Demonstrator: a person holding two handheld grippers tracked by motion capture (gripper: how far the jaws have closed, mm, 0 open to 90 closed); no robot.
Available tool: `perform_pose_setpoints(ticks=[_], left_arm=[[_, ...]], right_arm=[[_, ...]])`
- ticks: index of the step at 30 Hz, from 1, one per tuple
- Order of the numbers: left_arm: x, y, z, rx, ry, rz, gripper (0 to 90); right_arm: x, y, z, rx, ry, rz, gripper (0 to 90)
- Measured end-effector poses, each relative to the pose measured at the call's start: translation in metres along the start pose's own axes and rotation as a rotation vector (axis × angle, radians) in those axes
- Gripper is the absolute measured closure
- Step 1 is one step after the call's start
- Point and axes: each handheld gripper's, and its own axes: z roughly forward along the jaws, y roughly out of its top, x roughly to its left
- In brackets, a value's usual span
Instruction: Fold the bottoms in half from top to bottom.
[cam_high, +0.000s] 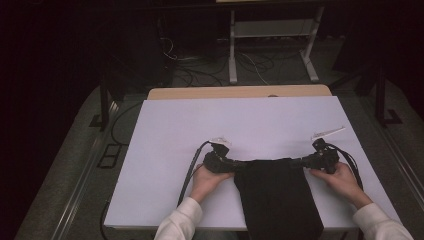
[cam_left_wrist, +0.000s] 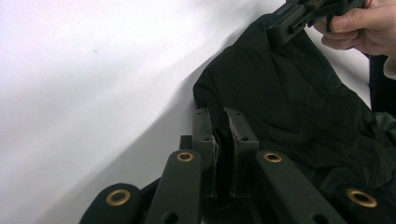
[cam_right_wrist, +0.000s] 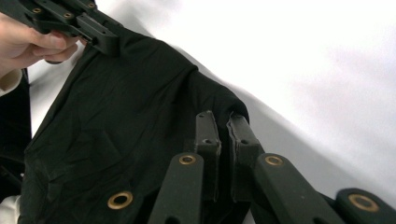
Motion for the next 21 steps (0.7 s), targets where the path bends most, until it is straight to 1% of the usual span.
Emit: perform_pose_setpoints(ticks=[3,4,8,9,15,16,19,21], left_arm=[[0.0,0.006,-0.004,0.002,0.013,0.016,83.1],[0.001,0.008,-0.005,0.001,0.015,0.018,83.1],[0.004,0.017,-0.012,0.007,0.04,0.03,83.1],[0.005,0.018,-0.014,0.002,0.044,0.028,83.2],[0.014,0.024,-0.023,-0.001,0.073,0.02,83.0],[0.016,0.025,-0.025,-0.004,0.077,0.021,83.0],[0.019,0.028,-0.031,-0.013,0.086,0.024,83.0],[0.021,0.031,-0.035,-0.016,0.094,0.028,83.0]], right_arm=[[0.001,0.003,0.003,-0.001,-0.01,-0.007,83.5],[0.001,0.004,0.003,0.006,-0.015,-0.008,83.5],[0.002,0.012,0.005,-0.01,-0.016,-0.013,83.5],[0.002,0.015,0.005,-0.019,-0.015,-0.013,83.5],[0.003,0.028,0.01,-0.024,-0.018,-0.016,83.5],[0.004,0.031,0.011,-0.036,-0.014,-0.021,83.5],[0.006,0.038,0.011,-0.039,-0.022,-0.024,83.5],[0.006,0.044,0.011,-0.055,-0.018,-0.025,83.5]])
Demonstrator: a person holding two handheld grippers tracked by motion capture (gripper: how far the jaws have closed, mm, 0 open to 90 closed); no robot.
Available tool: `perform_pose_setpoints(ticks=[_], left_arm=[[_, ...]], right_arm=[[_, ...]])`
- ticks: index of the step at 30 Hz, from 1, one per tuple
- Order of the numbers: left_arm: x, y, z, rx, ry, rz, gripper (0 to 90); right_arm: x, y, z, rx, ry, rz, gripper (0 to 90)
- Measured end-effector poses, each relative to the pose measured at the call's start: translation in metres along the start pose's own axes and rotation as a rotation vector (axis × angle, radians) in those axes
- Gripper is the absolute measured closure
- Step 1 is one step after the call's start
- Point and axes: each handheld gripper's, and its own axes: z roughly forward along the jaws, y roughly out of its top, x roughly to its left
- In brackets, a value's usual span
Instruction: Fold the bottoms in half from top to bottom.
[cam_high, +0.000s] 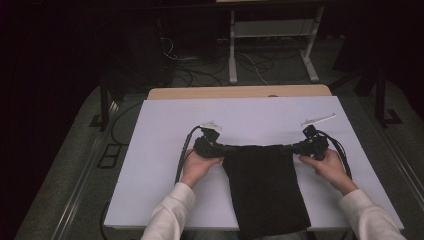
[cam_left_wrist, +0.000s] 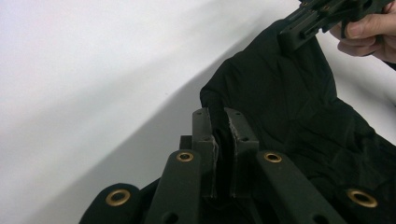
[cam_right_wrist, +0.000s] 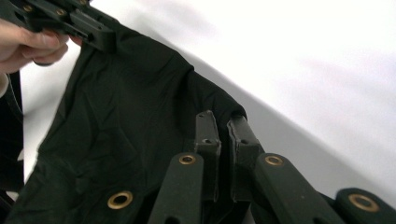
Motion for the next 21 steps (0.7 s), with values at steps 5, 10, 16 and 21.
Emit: perform_pose_setpoints(ticks=[5,10,16,21], left_arm=[[0.006,0.01,-0.01,0.002,0.022,0.008,83.0],[0.014,0.019,-0.018,0.014,0.043,0.02,82.9],[0.026,0.025,-0.024,0.019,0.058,0.012,82.9],[0.036,0.03,-0.027,0.02,0.071,0.009,83.0]], right_arm=[[0.001,0.013,0.004,-0.018,0.003,-0.002,83.5],[0.0,0.026,0.012,-0.023,0.0,-0.001,83.5],[-0.001,0.038,0.023,-0.026,-0.005,0.005,83.5],[-0.001,0.049,0.03,-0.022,-0.02,0.004,83.5]])
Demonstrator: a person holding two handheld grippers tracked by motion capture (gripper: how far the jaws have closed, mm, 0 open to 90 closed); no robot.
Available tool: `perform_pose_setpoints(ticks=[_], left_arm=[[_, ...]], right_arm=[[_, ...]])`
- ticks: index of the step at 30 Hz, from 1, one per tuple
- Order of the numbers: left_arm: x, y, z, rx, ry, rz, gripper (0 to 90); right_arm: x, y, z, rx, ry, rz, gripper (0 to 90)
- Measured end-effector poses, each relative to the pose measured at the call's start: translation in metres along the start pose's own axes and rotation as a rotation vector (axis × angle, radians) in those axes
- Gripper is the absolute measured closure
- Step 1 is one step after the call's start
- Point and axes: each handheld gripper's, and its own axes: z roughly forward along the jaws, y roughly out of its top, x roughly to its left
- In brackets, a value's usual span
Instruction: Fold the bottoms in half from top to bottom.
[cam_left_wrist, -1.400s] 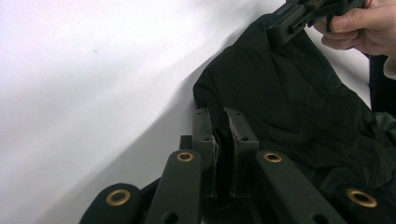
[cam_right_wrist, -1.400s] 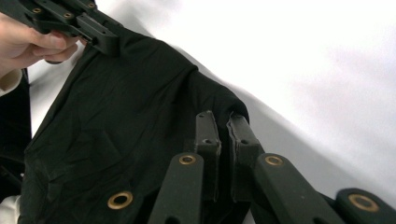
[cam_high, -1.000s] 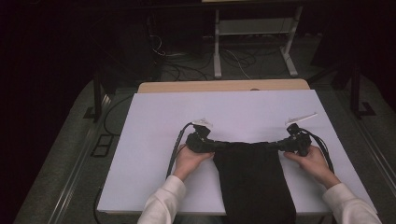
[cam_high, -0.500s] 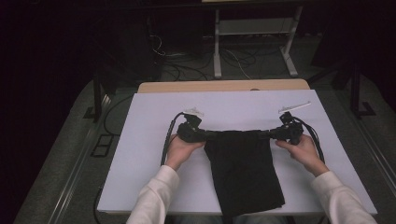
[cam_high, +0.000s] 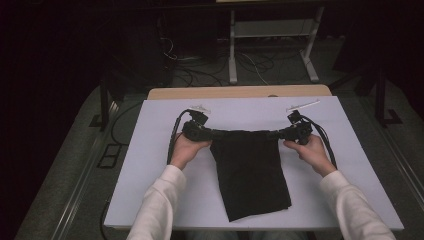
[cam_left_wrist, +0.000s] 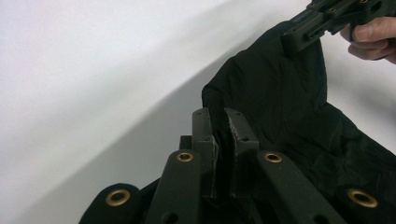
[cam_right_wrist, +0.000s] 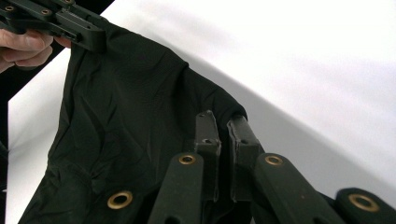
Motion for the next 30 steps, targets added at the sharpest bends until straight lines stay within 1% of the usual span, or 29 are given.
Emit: perform_pose_setpoints(ticks=[3,8,10,16,21,27,30], left_arm=[[0.006,0.003,-0.001,-0.004,0.005,-0.009,82.9],[0.016,0.008,0.0,-0.007,0.009,-0.007,82.9],[0.019,0.01,0.002,-0.009,0.014,-0.007,83.0],[0.03,0.016,0.005,-0.017,0.02,-0.008,83.0],[0.036,0.019,0.007,-0.019,0.025,-0.005,83.0],[0.042,0.027,0.005,-0.023,0.042,0.014,82.9],[0.044,0.032,0.004,-0.028,0.057,0.036,82.7]], right_arm=[[0.0,0.005,0.003,-0.005,-0.007,0.005,83.5],[-0.002,0.012,0.008,-0.007,-0.024,0.001,83.5],[-0.005,0.015,0.01,-0.013,-0.034,0.011,83.5],[-0.012,0.021,0.016,-0.023,-0.044,0.034,83.5],[-0.016,0.024,0.02,-0.033,-0.054,0.035,83.5],[-0.021,0.03,0.023,-0.053,-0.044,0.05,83.5],[-0.021,0.034,0.024,-0.063,-0.05,0.046,83.5]])
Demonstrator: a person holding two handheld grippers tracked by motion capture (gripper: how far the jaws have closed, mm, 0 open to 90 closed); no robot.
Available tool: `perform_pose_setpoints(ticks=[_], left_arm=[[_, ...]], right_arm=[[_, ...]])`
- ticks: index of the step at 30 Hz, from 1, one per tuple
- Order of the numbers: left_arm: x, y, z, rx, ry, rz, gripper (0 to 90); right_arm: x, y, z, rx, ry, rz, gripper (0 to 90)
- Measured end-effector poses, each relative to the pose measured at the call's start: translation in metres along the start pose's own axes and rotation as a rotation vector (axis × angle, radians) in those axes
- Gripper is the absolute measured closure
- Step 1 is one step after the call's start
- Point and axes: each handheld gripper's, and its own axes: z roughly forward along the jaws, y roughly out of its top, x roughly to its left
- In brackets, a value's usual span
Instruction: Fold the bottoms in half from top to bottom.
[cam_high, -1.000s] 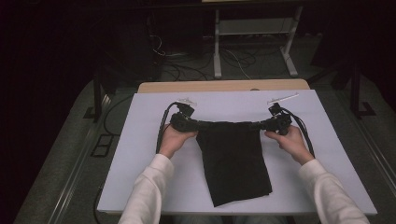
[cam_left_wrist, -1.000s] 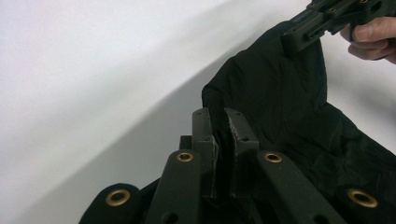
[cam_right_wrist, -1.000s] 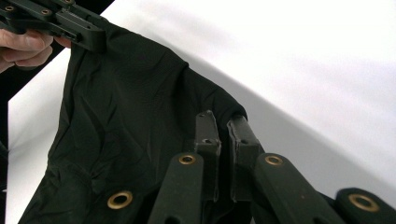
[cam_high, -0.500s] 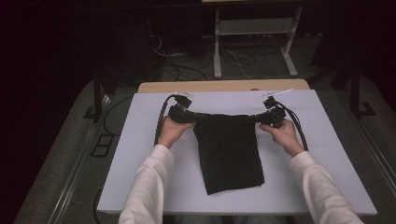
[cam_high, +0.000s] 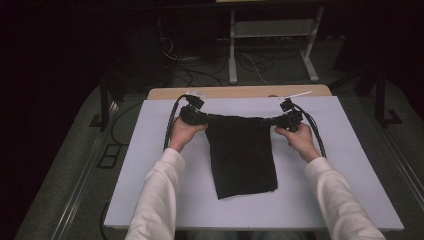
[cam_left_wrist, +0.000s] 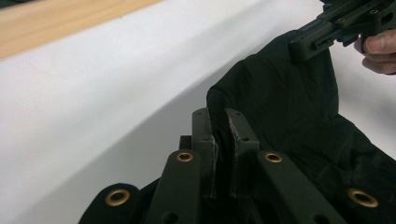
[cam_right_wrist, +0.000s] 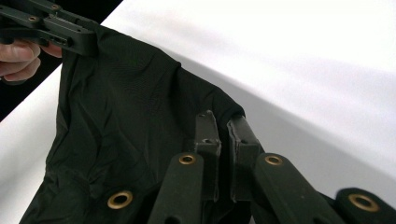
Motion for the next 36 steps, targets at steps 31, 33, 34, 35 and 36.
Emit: perform_pose_setpoints(ticks=[31,33,34,35,36], left_arm=[[0.032,-0.006,0.042,-0.017,0.048,-0.081,59.4],[0.031,-0.009,0.041,-0.039,0.052,-0.102,52.4],[0.029,-0.01,0.039,-0.049,0.066,-0.104,48.4],[0.028,-0.012,0.038,-0.057,0.074,-0.104,43.9],[0.027,-0.013,0.036,-0.066,0.076,-0.106,38.8]], right_arm=[[-0.03,0.012,0.025,-0.015,-0.03,0.047,66.0],[-0.028,0.012,0.024,-0.013,-0.026,0.041,56.7],[-0.027,0.012,0.023,-0.014,-0.032,0.033,51.9],[-0.025,0.012,0.022,-0.011,-0.033,0.031,47.3],[-0.024,0.012,0.022,-0.008,-0.037,0.024,42.1]])
